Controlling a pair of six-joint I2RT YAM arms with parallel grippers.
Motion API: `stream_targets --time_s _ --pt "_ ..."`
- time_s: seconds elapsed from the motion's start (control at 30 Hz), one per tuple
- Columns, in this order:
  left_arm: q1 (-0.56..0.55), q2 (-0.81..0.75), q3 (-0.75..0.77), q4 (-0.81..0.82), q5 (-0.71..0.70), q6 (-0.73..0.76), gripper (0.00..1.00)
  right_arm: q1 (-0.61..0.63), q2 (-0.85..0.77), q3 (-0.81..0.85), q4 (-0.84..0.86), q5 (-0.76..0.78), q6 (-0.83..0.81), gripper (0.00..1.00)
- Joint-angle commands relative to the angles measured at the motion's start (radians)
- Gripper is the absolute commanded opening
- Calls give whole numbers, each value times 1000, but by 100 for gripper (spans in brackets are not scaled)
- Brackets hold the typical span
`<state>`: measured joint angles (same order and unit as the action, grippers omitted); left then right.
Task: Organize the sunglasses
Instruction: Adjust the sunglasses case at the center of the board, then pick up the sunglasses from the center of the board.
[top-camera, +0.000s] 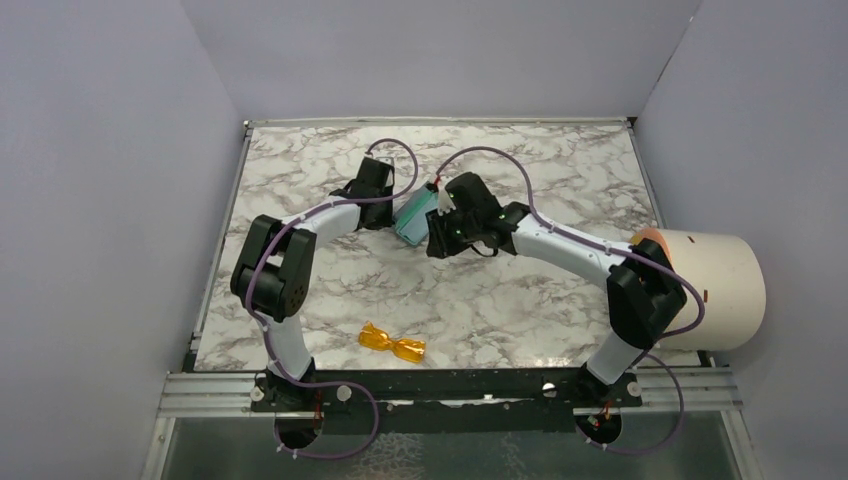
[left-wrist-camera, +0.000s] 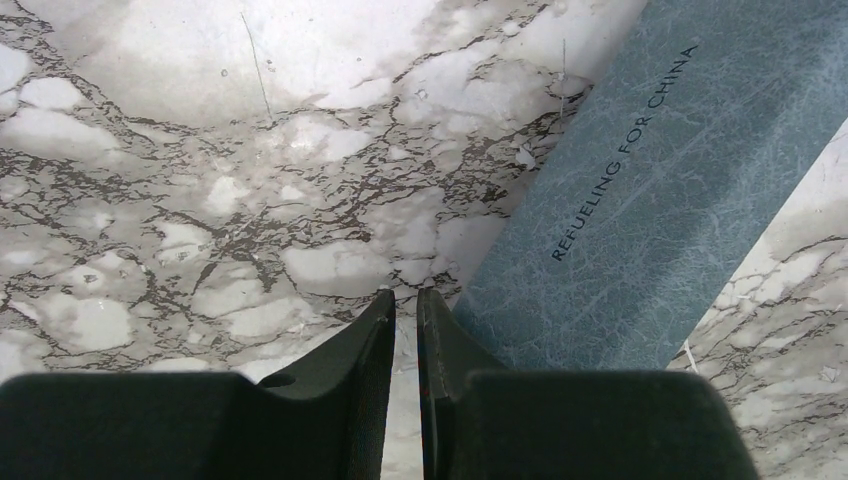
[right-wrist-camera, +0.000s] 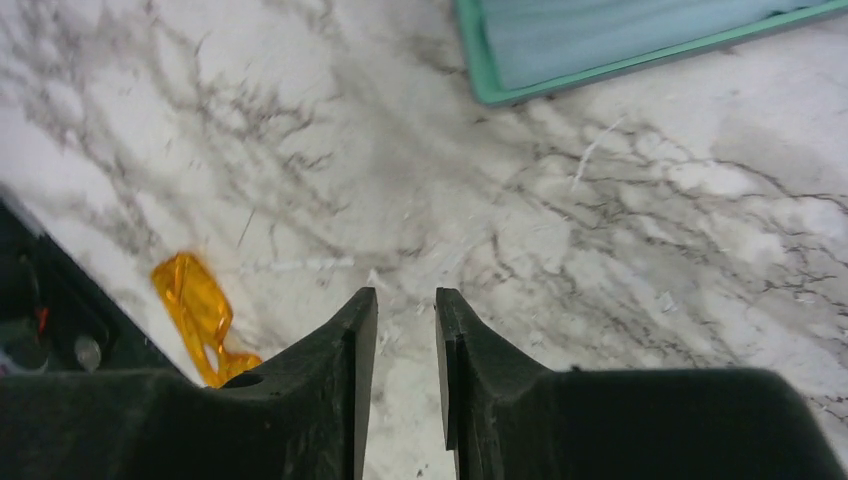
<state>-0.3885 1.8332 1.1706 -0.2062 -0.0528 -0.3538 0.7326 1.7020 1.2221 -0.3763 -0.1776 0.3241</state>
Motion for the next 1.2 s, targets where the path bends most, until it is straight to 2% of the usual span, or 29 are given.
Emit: stream_targets --time_s 0.0,0.23,0.37,1.0,1.17 --pt "-5 -26 -7 26 15 -20 17 43 -78 4 -154 -56 -97 32" --pt "11 -14 -14 44 23 -35 19 85 -105 50 -275 -51 -151 41" --pt "28 -18 -20 46 32 -31 19 161 -79 81 -328 -26 -198 47" --pt "149 -41 -85 93 141 -53 20 476 17 95 -329 82 -293 44" --pt "171 -46 -94 101 159 -57 20 507 58 99 -316 94 -306 43"
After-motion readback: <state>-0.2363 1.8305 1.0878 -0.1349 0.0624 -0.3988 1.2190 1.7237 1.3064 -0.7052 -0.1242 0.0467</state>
